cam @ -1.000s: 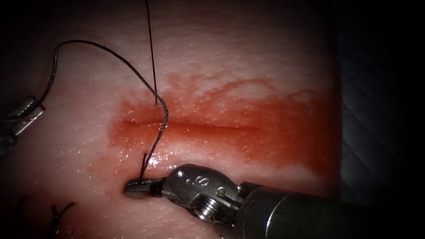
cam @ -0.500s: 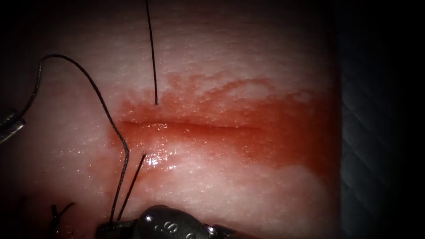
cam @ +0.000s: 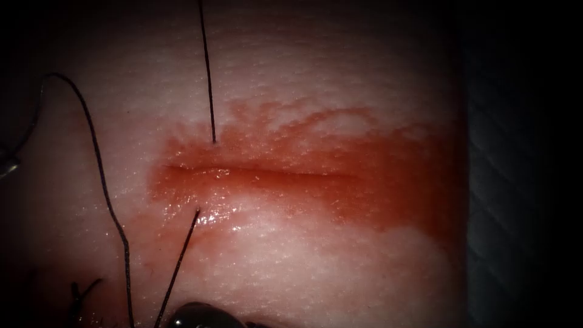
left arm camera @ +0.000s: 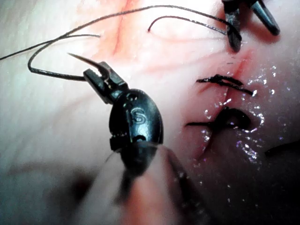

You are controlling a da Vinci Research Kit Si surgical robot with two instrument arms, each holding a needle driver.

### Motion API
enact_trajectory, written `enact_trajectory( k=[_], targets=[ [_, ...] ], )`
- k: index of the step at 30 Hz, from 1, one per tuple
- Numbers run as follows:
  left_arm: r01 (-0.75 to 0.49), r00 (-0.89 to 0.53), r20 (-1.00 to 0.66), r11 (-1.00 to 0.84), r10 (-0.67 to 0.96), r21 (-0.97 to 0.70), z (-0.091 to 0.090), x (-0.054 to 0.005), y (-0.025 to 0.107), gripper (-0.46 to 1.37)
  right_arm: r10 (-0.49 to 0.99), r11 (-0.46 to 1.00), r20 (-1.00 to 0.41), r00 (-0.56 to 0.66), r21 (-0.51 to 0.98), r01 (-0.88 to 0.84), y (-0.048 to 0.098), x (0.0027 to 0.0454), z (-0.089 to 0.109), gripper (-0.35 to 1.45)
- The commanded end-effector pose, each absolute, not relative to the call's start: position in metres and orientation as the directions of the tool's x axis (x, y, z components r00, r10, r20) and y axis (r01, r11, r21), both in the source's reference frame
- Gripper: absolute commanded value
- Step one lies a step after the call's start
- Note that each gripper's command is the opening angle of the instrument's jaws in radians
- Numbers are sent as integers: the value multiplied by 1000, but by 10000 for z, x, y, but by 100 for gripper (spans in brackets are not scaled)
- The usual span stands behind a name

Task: Wound Closure
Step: Grasp the suture with the right hand and pull it through until only a short end remains.

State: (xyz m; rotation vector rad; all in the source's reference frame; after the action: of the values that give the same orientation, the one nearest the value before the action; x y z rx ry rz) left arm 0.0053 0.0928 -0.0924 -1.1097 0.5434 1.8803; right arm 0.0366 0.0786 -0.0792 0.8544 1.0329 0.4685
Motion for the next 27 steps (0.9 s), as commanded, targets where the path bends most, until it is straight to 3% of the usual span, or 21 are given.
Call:
enact_trajectory(
  k=[1, 8, 23, 27],
  targets=[
    [-844, -245, -857, -534, 453, -41, -925, 60, 930, -35, 676, 642, -596, 433, 765, 51, 796, 359, -792, 128],
    [-866, -254, -849, -499, 463, -13, -925, 100, 933, -35, 583, 752, -702, 410, 657, 54, 855, 314, -784, 130],
    [-875, -291, -843, -481, 453, 43, -924, 118, 938, -35, 573, 778, -737, 359, 626, 44, 905, 238, -746, 138],
    [-880, -295, -840, -472, 456, 53, -925, 138, 939, -35, 589, 769, -741, 324, 637, 58, 915, 206, -753, 127]
  ],
)
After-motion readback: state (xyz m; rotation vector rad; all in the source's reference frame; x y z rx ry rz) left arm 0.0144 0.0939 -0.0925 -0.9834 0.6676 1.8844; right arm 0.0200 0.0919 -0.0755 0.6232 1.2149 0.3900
